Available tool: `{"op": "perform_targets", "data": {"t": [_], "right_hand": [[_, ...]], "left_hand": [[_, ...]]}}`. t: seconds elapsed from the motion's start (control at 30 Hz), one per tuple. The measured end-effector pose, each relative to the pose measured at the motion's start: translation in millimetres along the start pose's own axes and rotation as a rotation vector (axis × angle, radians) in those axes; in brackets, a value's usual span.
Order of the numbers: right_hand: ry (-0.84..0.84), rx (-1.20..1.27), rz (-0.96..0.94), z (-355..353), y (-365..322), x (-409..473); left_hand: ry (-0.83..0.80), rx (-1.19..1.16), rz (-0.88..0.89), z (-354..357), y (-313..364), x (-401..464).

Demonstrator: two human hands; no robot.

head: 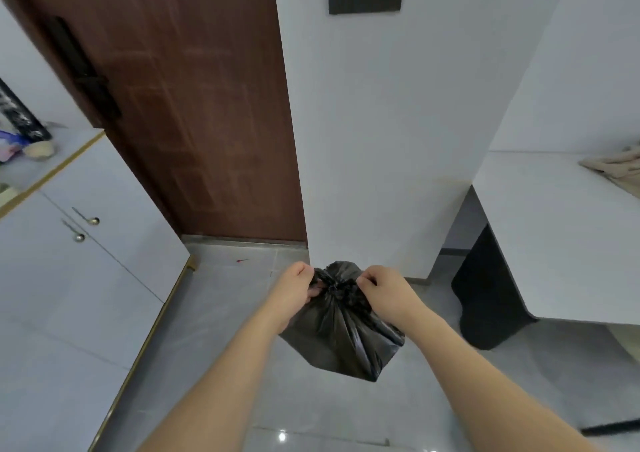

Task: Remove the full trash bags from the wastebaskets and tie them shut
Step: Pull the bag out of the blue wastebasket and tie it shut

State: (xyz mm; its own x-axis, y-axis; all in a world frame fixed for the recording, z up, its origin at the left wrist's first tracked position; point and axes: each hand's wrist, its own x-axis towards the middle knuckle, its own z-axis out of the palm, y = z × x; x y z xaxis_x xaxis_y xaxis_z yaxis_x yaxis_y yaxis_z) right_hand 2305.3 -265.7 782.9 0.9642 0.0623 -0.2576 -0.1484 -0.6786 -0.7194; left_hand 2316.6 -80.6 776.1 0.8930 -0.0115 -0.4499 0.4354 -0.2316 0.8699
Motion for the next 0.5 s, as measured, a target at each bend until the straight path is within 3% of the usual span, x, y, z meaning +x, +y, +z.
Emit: {"op": "perform_targets", "data": {"t": [0.27, 0.5], "right_hand": [[-0.146, -0.01, 0.093, 30.2, 55.2, 207.4], [-0.285, -0.045, 0.194, 155.8, 159.5, 390.5]], "left_hand": [[0.005, 0.061, -0.096, -3.3, -18.0, 208.4], [0.009, 0.032, -0.256, 4.0, -160.6, 411.0]]}}
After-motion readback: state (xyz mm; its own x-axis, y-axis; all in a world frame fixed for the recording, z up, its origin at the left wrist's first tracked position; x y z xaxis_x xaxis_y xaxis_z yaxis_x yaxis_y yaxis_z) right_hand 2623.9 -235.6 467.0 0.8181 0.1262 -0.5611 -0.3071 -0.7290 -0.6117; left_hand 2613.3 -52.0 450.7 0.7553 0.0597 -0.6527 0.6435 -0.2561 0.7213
